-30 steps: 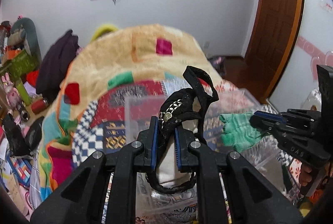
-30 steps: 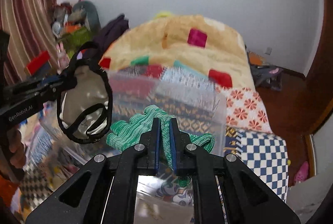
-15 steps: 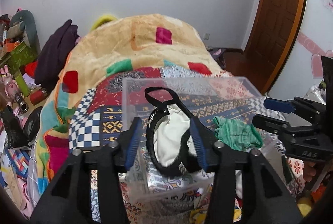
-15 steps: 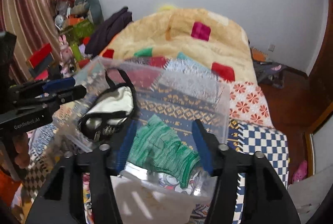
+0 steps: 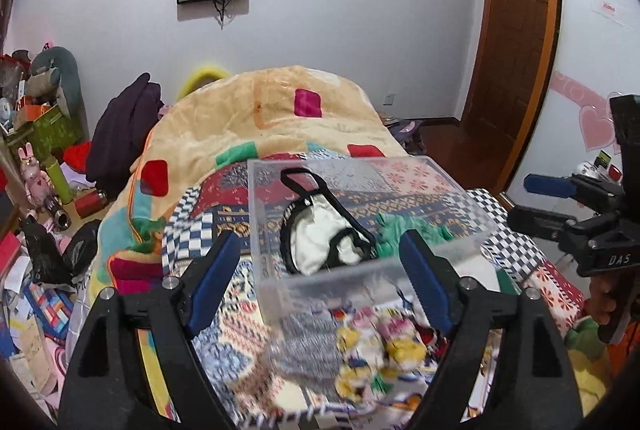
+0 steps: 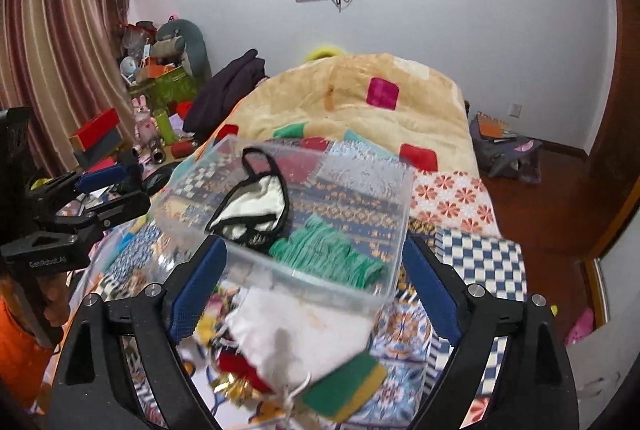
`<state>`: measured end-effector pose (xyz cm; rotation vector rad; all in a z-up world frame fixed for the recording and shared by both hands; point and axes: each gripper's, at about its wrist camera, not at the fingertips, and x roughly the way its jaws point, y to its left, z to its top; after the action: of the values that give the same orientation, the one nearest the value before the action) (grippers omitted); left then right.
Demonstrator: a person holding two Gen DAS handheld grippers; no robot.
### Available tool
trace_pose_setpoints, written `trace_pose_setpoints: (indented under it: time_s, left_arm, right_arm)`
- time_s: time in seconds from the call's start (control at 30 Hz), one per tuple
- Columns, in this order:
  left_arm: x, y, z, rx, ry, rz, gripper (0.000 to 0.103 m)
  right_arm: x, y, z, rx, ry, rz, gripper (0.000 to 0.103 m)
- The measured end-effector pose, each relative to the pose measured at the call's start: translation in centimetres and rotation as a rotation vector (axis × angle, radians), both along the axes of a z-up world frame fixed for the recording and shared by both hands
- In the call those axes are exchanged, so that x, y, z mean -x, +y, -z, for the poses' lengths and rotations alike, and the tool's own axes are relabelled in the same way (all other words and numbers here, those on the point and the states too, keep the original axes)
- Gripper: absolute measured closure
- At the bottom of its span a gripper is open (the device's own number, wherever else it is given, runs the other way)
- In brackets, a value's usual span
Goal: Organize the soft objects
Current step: 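Grasp the floral cloth with the left tool while the right tool grasps the white ring bag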
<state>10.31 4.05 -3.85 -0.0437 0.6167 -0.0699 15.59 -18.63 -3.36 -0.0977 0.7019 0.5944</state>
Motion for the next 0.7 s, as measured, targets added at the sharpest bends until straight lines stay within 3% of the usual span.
trace_pose_setpoints:
  time_s: [0.27, 0.43, 0.7]
  left_arm:
    - [2.1, -0.7, 2.8, 0.052, 0.056, 0.038, 0.021]
    - [2.5, -1.6, 4.8, 0.049, 0.1, 0.064, 0.034]
    - [2.3, -2.9, 7.0, 0.033, 0.153, 0.104, 0.057]
  right_arm:
    - [1.6, 0.9, 4.5, 0.055, 0.089, -0.049, 0.015]
    - [1.5, 1.4, 6.5, 0.081, 0.151, -0.07, 0.016]
    - [1.8, 2.7, 7.9, 0.155, 0.15, -0.102, 0.047]
